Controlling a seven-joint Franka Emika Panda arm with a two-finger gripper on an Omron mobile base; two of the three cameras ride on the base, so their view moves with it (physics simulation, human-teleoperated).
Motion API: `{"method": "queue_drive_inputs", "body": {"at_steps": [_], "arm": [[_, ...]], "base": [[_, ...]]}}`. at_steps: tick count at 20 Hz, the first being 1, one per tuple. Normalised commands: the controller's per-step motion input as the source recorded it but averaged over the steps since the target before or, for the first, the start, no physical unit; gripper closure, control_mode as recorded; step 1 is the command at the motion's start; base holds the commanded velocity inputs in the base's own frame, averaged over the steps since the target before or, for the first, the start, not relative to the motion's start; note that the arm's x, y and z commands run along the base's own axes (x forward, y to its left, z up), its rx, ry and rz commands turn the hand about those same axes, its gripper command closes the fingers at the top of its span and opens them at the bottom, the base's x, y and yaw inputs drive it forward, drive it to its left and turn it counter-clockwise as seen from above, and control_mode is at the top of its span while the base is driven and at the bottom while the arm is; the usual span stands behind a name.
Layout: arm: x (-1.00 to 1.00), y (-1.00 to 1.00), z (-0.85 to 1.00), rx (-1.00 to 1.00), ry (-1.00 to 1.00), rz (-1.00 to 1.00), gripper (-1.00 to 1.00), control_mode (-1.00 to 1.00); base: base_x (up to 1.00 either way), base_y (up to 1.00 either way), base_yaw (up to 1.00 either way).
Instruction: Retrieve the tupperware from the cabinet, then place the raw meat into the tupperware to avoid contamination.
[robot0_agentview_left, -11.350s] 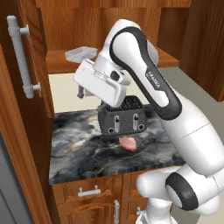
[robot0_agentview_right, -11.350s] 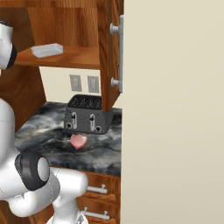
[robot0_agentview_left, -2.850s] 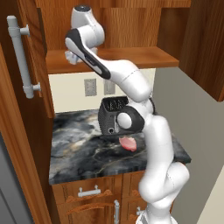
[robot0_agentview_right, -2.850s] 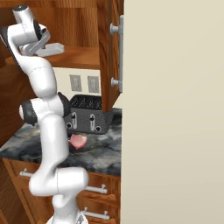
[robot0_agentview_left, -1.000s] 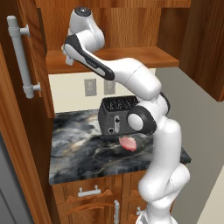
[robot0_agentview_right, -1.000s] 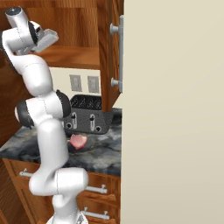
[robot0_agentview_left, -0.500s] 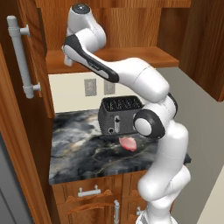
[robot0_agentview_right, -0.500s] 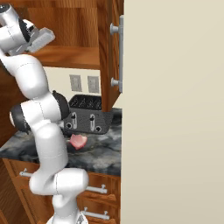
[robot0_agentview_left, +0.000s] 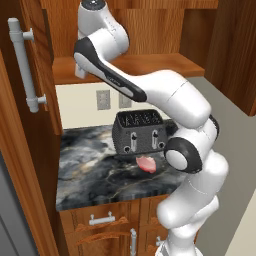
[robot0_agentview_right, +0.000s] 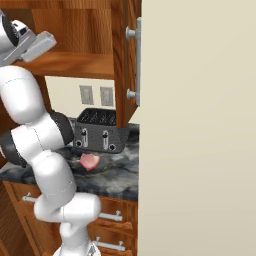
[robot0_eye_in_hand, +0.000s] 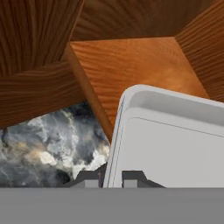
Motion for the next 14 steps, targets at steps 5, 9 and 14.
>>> {"method": "queue_drive_inputs", "body": {"at_steps": [5,9,14], "arm": [[-0.83,-0.30,0.00,0.00,-0.02,-0.04,1.00,-1.00],[-0.65,-0.43,-0.10,0.00,0.00,-0.03,1.00,-1.00],[-0.54,-0.36,-0.10,0.01,0.05,-0.03,1.00,-1.00]], "base": [[0.00,0.00,0.00],[0.00,0.00,0.00],[0.00,0.00,0.00]]}}
